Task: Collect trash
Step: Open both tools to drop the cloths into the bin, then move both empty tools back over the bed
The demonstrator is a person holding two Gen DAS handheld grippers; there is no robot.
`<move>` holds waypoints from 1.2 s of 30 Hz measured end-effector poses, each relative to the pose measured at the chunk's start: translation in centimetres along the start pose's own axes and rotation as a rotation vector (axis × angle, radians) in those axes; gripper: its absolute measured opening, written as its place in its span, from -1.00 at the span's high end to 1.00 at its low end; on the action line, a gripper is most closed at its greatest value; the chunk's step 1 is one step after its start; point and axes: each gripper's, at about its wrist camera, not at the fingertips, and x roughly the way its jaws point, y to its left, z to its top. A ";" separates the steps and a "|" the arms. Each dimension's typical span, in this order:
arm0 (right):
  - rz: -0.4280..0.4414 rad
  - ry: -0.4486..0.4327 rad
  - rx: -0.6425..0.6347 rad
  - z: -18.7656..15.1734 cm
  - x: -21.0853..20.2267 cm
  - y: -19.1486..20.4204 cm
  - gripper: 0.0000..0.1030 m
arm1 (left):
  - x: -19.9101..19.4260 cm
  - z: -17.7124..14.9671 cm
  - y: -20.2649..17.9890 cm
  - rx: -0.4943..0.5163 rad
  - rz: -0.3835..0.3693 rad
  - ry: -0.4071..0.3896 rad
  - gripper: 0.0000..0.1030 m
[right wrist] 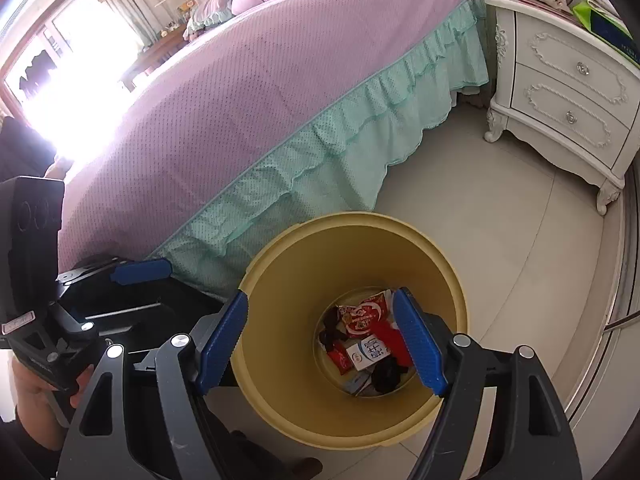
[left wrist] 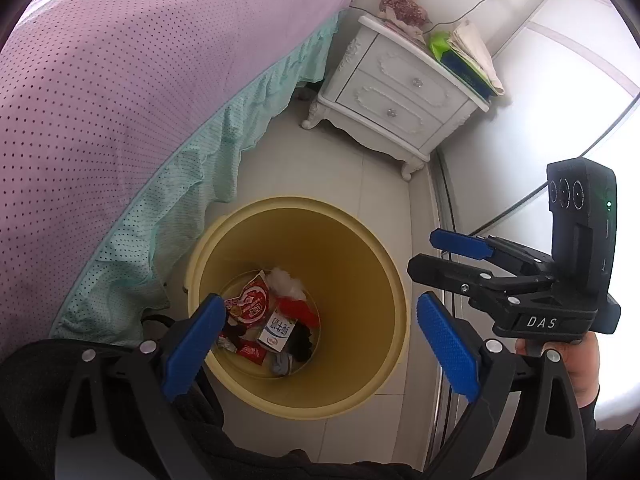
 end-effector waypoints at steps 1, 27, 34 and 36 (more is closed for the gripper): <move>0.000 0.001 -0.004 0.0 0.0 0.1 -0.41 | 0.0 0.0 0.0 -0.001 -0.002 -0.001 -0.87; 0.250 -0.314 -0.223 3.9 -5.6 12.1 -0.71 | -17.1 -4.0 1.4 -0.008 0.243 -0.398 -0.92; 0.490 -0.453 -0.384 5.5 -5.3 22.5 -0.84 | -26.6 -7.9 5.9 -0.196 0.540 -0.548 -0.92; 0.541 -0.446 -0.448 5.9 -4.3 26.0 -0.84 | -28.9 -9.1 7.2 -0.247 0.611 -0.578 -0.92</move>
